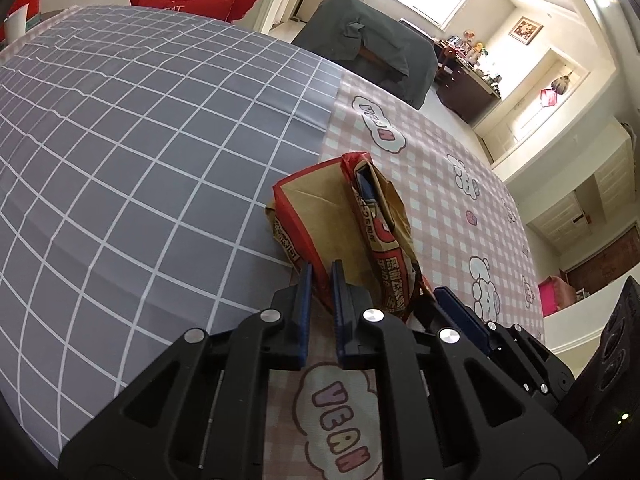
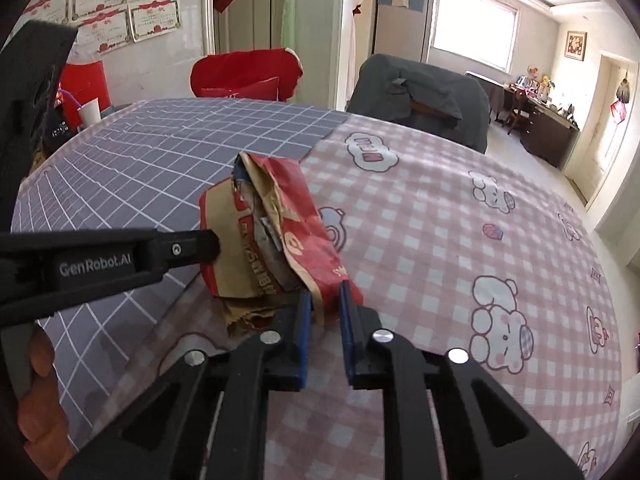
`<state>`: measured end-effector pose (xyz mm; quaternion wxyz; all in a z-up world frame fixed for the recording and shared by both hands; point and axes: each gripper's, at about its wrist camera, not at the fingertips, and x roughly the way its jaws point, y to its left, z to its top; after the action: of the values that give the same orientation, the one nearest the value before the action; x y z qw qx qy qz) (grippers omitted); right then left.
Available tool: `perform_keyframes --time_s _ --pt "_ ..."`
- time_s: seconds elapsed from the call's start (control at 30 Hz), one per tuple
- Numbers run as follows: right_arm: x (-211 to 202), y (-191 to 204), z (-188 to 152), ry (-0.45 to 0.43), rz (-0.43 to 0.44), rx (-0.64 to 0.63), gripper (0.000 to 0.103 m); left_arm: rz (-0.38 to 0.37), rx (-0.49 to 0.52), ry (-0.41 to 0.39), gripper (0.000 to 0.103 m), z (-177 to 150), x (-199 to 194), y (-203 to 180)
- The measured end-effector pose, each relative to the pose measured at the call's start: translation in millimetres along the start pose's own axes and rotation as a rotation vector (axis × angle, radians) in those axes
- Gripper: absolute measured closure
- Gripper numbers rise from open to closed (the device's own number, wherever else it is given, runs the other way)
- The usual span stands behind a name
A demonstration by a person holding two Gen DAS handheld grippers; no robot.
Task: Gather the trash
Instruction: 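Close the left gripper on the brown-red paper bag while the right gripper pinches it too, then carry the paper bag over the blue bucket with both grippers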
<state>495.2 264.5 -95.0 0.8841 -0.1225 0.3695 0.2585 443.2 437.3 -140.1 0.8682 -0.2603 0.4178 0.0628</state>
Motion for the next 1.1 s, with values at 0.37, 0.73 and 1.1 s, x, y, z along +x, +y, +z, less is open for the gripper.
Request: perform_keyframes --time_s 0.37,0.73,1.1 --pt "-55 -12 -20 -0.027 -0.022 0.063 0.099 -0.024 0.064 -0.022 0.095 -24 -37 -30" --pt "-174 -71 -83 -0.104 -0.126 0.202 0.099 -0.143 0.222 -0.033 0.095 -95 -94 -141" --pt "-272 -164 -185 -0.141 -0.290 0.389 0.099 -0.246 0.422 0.025 0.095 -191 -100 -275"
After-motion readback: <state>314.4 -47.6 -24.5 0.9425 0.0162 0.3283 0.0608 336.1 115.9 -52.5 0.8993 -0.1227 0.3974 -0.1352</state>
